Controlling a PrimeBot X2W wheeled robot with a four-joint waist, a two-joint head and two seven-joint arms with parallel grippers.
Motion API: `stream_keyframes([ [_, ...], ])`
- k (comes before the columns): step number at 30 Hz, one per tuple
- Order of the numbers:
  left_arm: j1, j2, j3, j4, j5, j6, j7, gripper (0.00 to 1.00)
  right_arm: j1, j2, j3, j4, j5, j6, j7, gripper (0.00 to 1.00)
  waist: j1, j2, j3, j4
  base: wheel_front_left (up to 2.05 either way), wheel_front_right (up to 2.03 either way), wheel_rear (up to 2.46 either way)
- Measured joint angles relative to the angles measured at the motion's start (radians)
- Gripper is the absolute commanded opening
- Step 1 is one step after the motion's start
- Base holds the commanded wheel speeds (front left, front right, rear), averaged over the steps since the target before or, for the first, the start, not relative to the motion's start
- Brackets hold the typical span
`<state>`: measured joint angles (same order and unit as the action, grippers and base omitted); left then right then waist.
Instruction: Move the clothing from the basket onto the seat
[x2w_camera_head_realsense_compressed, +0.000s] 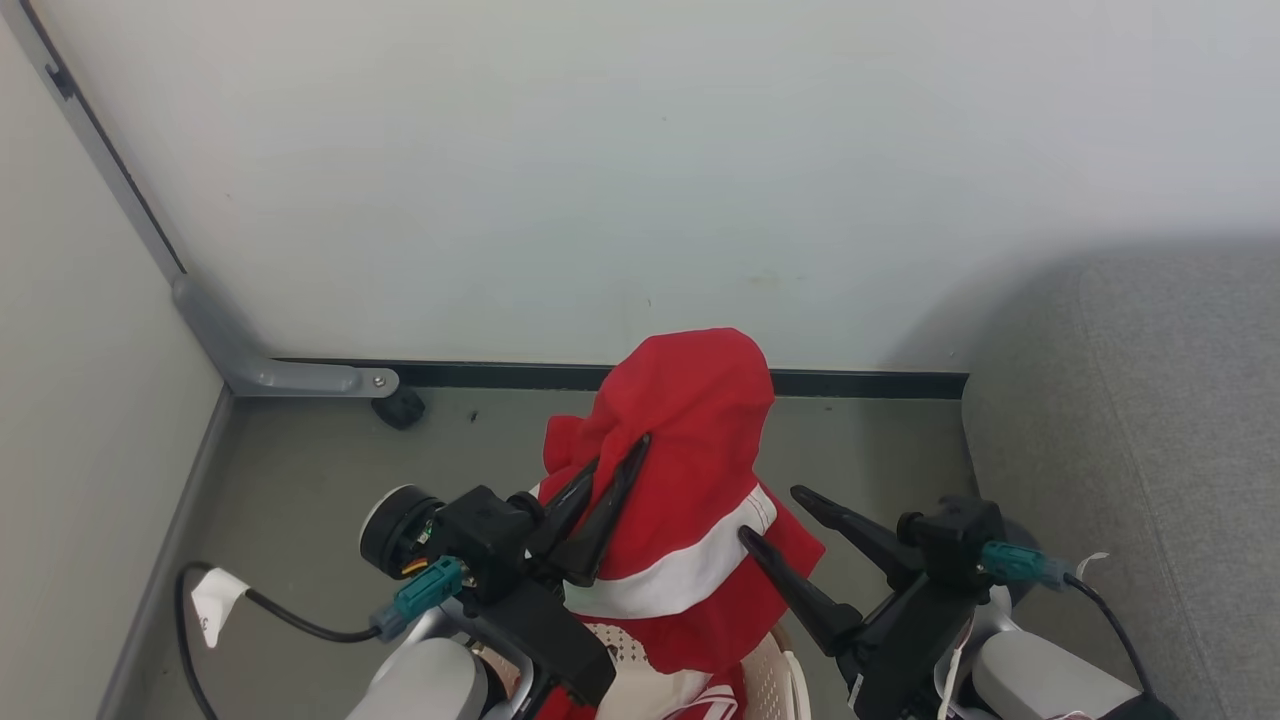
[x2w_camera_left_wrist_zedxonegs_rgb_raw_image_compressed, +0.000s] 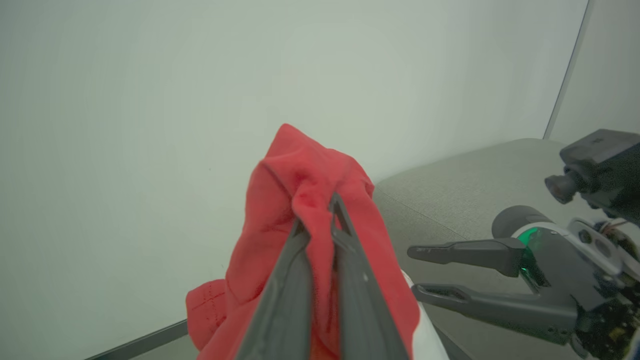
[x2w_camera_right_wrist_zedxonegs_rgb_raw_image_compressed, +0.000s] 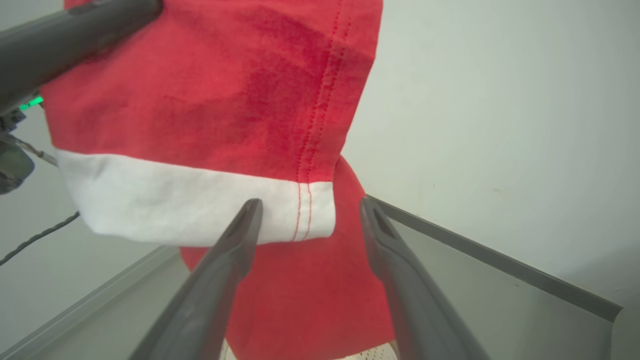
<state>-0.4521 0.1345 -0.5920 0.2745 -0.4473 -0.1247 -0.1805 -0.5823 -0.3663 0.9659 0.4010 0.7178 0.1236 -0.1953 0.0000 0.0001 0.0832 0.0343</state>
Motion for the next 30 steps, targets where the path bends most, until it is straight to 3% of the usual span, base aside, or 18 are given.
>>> stream_keyframes([
  [18,-0.001,-0.009,-0.016,-0.032,-0.002,0.000,0.021,0.00,-0.124,0.034,0.209,0.038,0.287,0.000,0.045,1.00,0.0000,0.0000,0.013,0.025,0.00,0.00,0.00],
  [30,-0.001,-0.012,-0.037,-0.043,-0.007,0.000,0.031,0.00,-0.165,0.050,0.256,0.105,0.438,0.000,0.073,1.00,0.0000,0.0000,0.018,0.039,0.00,0.00,0.00],
])
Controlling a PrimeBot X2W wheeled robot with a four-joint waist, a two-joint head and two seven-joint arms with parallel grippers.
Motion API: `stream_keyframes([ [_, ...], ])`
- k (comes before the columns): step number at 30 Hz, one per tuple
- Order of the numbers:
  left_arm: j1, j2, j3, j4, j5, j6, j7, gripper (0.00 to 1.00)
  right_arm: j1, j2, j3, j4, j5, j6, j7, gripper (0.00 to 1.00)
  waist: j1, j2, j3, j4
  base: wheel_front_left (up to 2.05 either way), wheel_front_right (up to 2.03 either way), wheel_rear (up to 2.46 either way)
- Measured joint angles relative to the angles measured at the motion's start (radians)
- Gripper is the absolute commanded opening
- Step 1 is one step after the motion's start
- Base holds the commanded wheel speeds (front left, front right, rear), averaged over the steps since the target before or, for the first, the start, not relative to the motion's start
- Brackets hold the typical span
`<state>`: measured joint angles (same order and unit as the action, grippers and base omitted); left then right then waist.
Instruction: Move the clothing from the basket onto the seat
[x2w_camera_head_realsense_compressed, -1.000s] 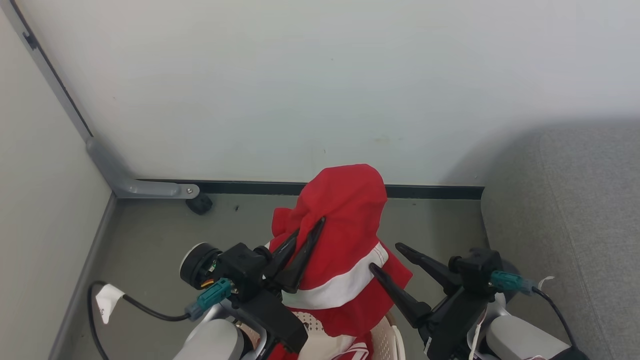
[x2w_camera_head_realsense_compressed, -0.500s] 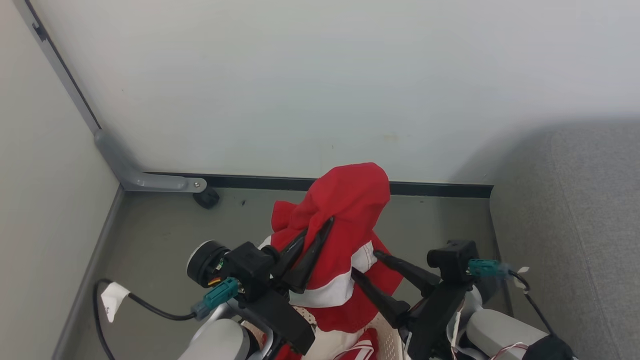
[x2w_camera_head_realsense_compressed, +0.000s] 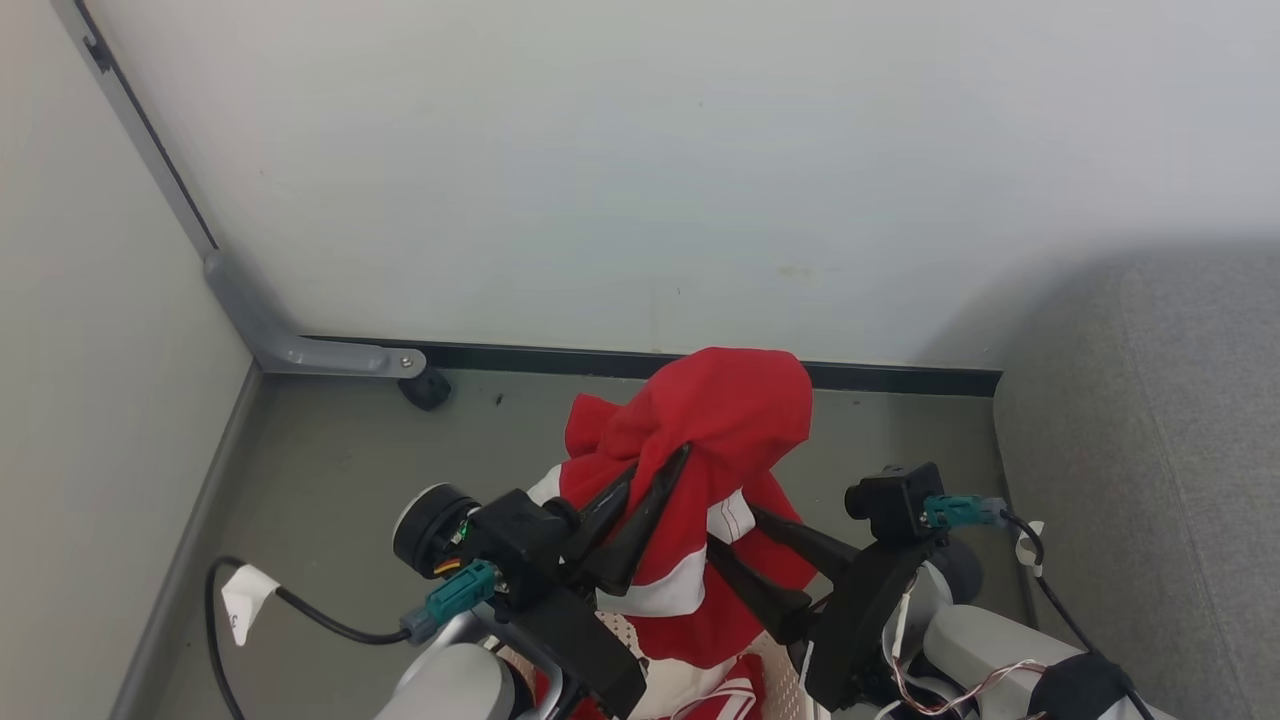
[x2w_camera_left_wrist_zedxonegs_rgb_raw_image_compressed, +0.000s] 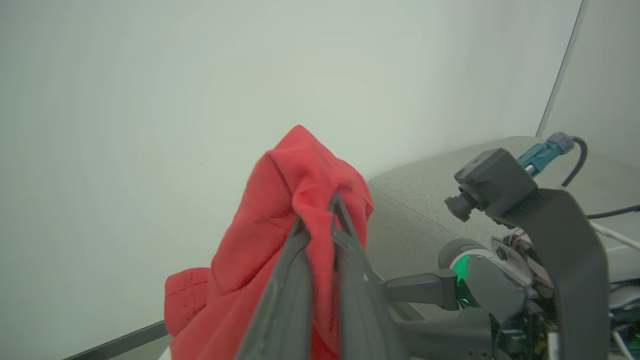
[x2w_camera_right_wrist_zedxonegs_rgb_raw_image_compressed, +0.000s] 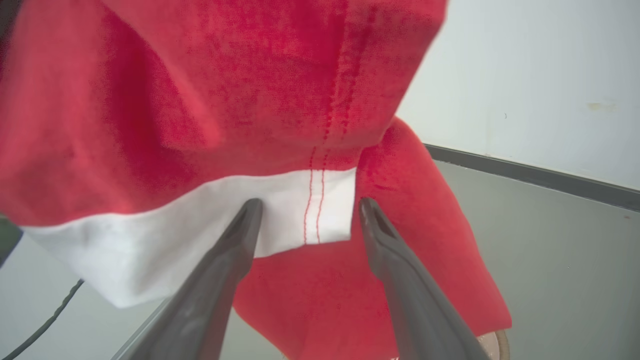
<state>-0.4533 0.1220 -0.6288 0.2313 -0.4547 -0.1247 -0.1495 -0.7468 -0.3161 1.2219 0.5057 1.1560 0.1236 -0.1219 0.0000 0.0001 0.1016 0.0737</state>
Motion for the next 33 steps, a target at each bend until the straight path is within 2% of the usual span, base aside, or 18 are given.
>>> stream_keyframes([
  [12,-0.004,-0.001,-0.016,-0.005,-0.023,0.000,0.007,0.00,-0.034,0.006,0.032,0.019,0.080,0.000,0.034,1.00,0.0000,0.0000,0.000,0.016,0.00,0.00,0.00],
  [14,-0.007,-0.001,-0.017,-0.005,-0.025,0.000,0.007,0.00,-0.043,0.012,0.036,0.019,0.095,0.000,0.041,0.39,0.0000,0.0000,0.000,0.019,0.00,0.00,0.00],
  [16,-0.007,-0.002,-0.016,-0.005,-0.028,0.000,0.007,0.00,-0.045,0.017,0.040,0.019,0.104,0.000,0.042,0.00,0.0000,0.0000,-0.001,0.021,0.00,0.00,0.00],
  [24,-0.007,0.002,-0.007,-0.002,-0.030,0.000,0.007,0.00,-0.048,0.013,0.052,0.007,0.123,0.000,0.050,0.00,0.0000,0.0000,0.000,0.025,0.00,0.00,0.00],
  [33,-0.007,0.007,0.022,0.026,-0.038,0.012,0.007,0.00,-0.039,-0.028,0.059,-0.042,0.124,0.000,0.006,0.00,0.0000,0.0000,-0.004,0.010,0.00,0.00,0.00],
])
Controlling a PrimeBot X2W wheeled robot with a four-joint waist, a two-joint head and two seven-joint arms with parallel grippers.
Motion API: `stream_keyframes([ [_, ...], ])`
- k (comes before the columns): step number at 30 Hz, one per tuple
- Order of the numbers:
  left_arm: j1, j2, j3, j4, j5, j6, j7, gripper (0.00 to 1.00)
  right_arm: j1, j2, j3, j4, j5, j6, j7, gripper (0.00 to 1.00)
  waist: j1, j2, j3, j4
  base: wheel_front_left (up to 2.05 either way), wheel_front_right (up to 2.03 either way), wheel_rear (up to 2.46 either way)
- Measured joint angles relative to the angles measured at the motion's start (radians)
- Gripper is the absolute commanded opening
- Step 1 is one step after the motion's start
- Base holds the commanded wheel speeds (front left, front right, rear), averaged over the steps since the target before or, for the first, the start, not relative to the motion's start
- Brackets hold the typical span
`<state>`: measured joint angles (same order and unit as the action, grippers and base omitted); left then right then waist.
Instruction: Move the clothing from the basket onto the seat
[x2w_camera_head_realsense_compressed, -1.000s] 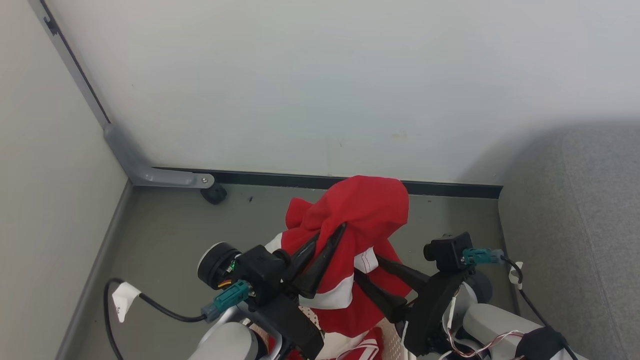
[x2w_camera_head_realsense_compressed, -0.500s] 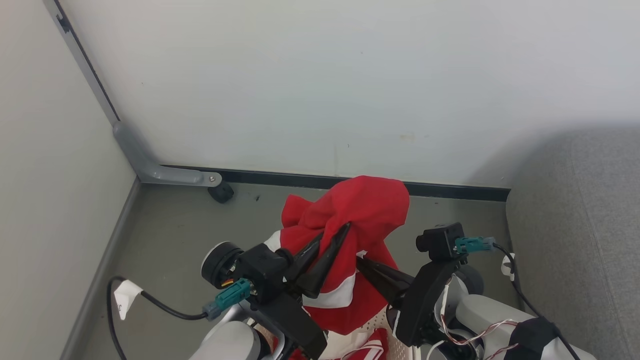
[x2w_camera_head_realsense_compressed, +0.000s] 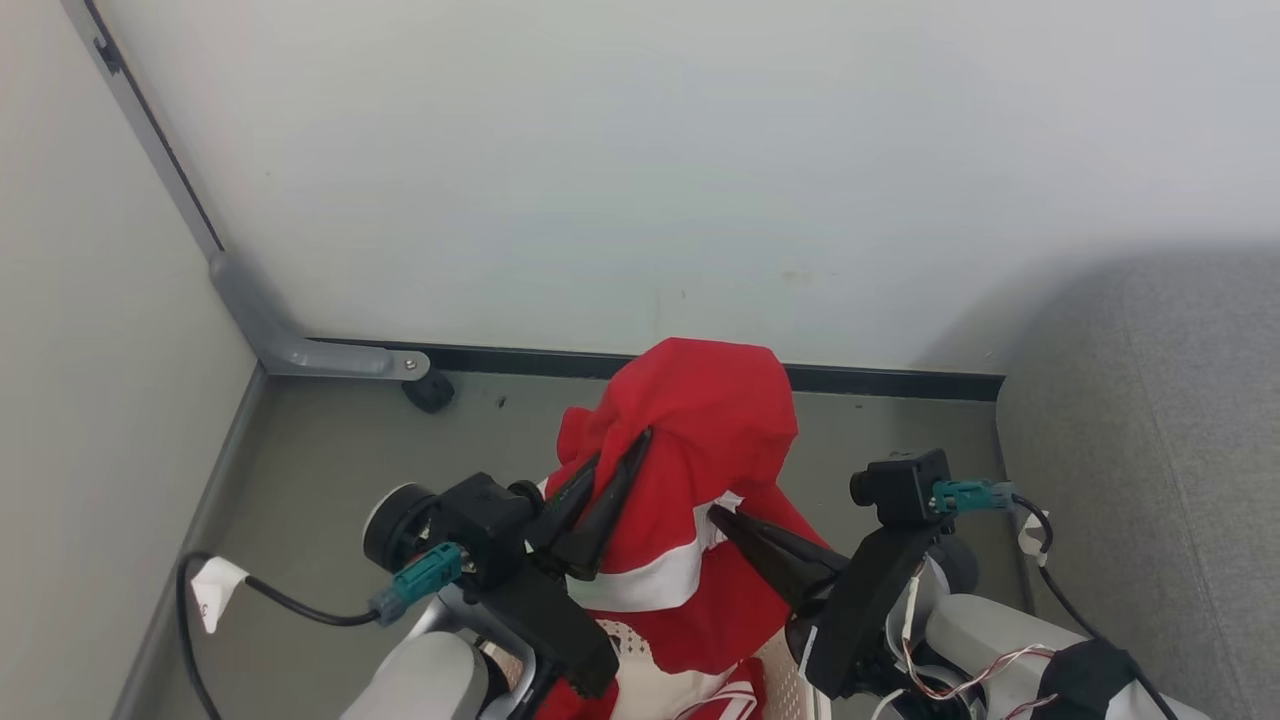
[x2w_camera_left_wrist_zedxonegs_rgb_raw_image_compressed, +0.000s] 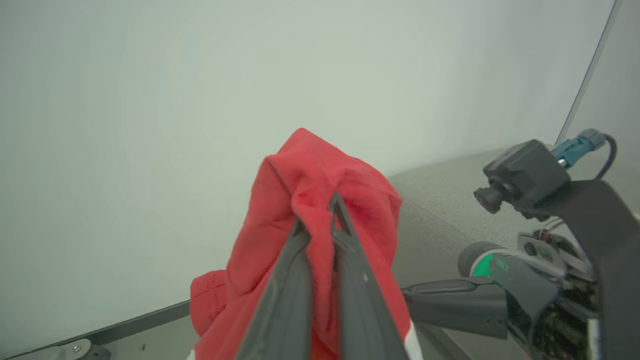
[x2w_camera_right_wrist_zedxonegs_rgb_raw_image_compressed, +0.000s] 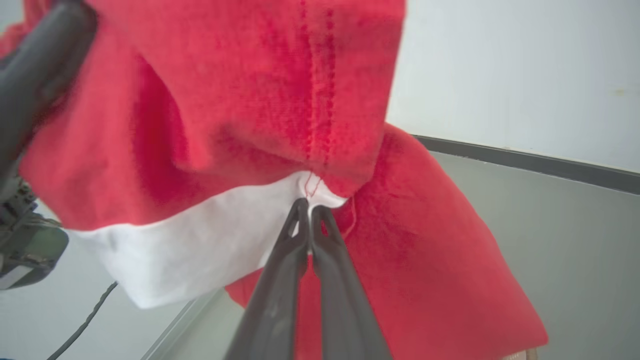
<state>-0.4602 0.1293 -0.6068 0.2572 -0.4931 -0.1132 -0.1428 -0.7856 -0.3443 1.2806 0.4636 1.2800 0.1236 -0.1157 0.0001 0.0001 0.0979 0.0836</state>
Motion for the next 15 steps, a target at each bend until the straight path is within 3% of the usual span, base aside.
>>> stream_keyframes([
  [9,0.005,0.017,0.019,0.028,-0.008,0.017,0.000,0.02,0.017,-0.027,0.002,-0.066,-0.014,0.000,-0.081,0.00,0.0000,-0.0001,-0.013,-0.039,0.00,0.00,0.00],
  [11,0.011,0.016,0.019,0.030,-0.009,0.018,0.000,0.39,0.018,-0.034,0.003,-0.074,-0.017,0.000,-0.090,0.00,0.0000,0.0000,-0.016,-0.048,0.00,0.00,0.00],
  [14,0.018,0.013,0.015,0.038,-0.014,0.018,0.002,0.51,0.018,-0.040,0.003,-0.083,-0.024,0.000,-0.101,0.00,0.0000,0.0000,-0.021,-0.060,0.00,0.00,0.00],
  [15,0.018,0.013,0.015,0.041,-0.015,0.018,0.005,0.65,0.018,-0.042,0.003,-0.089,-0.026,0.000,-0.106,0.00,0.0000,0.0000,-0.023,-0.064,0.00,0.00,0.00],
])
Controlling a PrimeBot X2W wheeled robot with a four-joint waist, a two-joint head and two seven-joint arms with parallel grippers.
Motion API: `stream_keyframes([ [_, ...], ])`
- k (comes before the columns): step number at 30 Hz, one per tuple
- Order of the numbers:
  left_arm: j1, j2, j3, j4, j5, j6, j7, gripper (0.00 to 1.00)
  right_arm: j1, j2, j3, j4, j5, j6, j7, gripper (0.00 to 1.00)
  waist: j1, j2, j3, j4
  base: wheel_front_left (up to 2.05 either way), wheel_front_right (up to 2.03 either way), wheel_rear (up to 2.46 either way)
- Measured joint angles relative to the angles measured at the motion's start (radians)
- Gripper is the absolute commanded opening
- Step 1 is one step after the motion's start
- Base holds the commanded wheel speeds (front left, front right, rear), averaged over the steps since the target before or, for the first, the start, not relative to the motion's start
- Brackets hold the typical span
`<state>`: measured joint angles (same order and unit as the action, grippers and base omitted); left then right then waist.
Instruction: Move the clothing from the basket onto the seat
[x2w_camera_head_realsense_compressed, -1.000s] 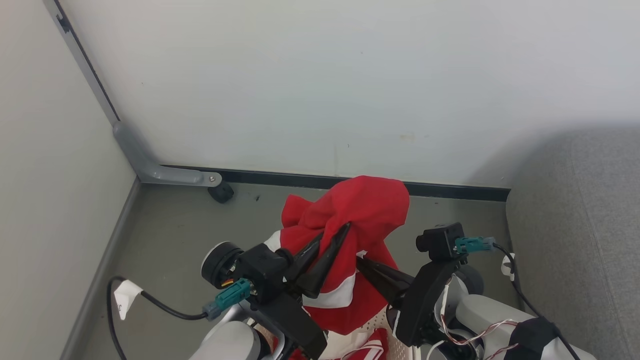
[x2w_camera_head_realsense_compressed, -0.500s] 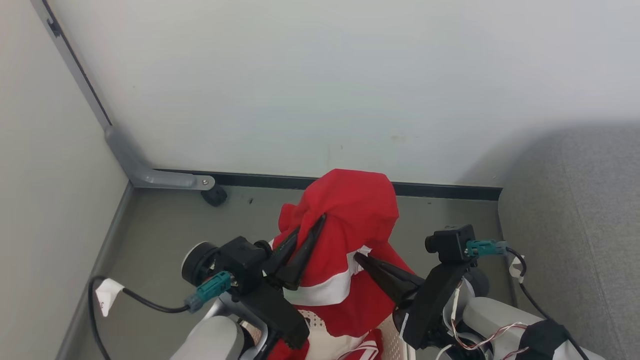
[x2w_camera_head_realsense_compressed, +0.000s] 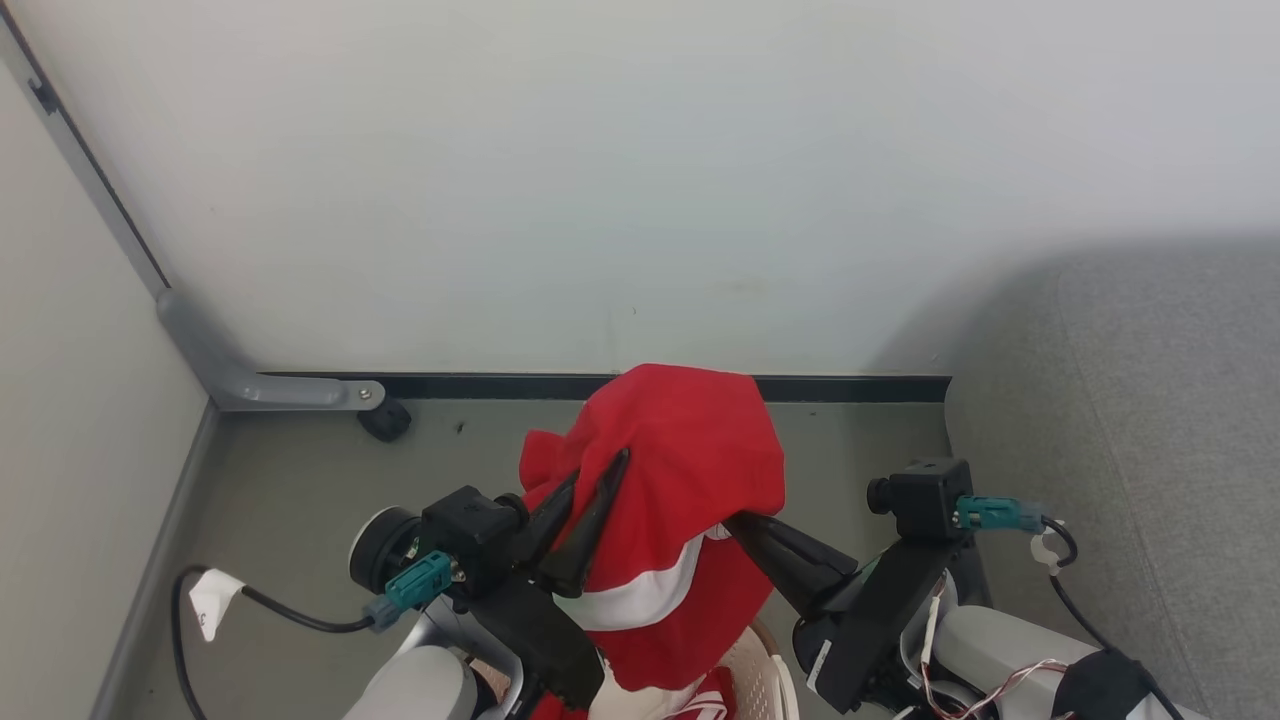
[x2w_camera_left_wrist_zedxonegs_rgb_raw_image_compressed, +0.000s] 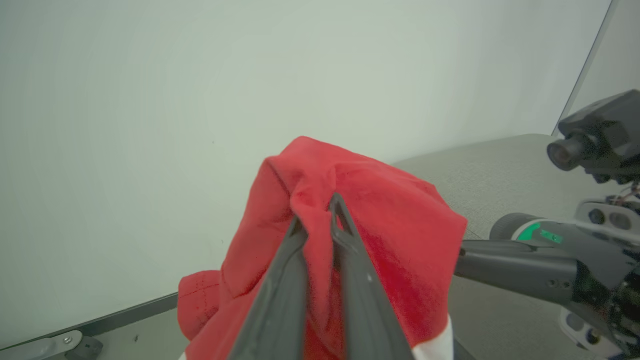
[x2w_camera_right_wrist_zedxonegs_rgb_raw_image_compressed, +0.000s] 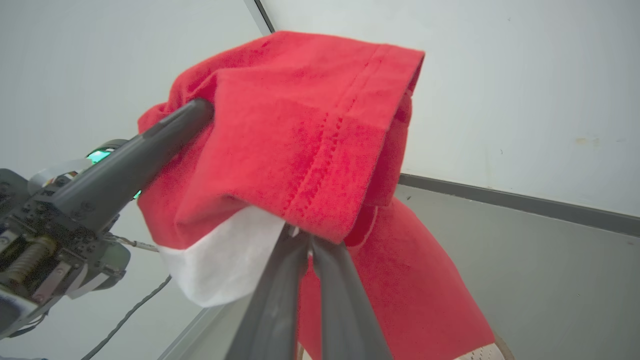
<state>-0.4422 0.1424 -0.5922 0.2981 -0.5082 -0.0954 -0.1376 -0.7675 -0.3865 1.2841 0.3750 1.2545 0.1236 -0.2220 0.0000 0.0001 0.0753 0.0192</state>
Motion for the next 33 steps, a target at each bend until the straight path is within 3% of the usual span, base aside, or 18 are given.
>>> stream_keyframes([
  [1,0.000,0.000,0.000,0.002,0.000,0.000,0.001,0.93,0.000,-0.002,0.000,-0.005,-0.005,0.000,-0.001,0.00,0.0000,0.0000,-0.002,-0.004,0.00,0.00,0.00],
  [2,0.001,0.000,0.000,0.004,0.000,0.002,0.003,1.00,0.000,-0.003,0.000,-0.010,-0.009,0.000,-0.002,0.00,0.0000,0.0000,-0.003,-0.007,0.00,0.00,0.00],
  [15,0.020,0.006,0.002,-0.008,-0.001,0.012,0.004,1.00,-0.030,-0.057,-0.012,-0.058,-0.059,0.000,-0.026,0.00,0.0000,0.0000,-0.009,-0.069,0.00,0.00,0.00],
  [33,0.043,0.016,-0.010,-0.057,-0.001,0.012,-0.002,1.00,0.001,-0.154,-0.214,-0.120,-0.103,0.000,-0.026,0.00,0.0000,0.0000,-0.010,-0.172,0.00,0.00,0.00],
])
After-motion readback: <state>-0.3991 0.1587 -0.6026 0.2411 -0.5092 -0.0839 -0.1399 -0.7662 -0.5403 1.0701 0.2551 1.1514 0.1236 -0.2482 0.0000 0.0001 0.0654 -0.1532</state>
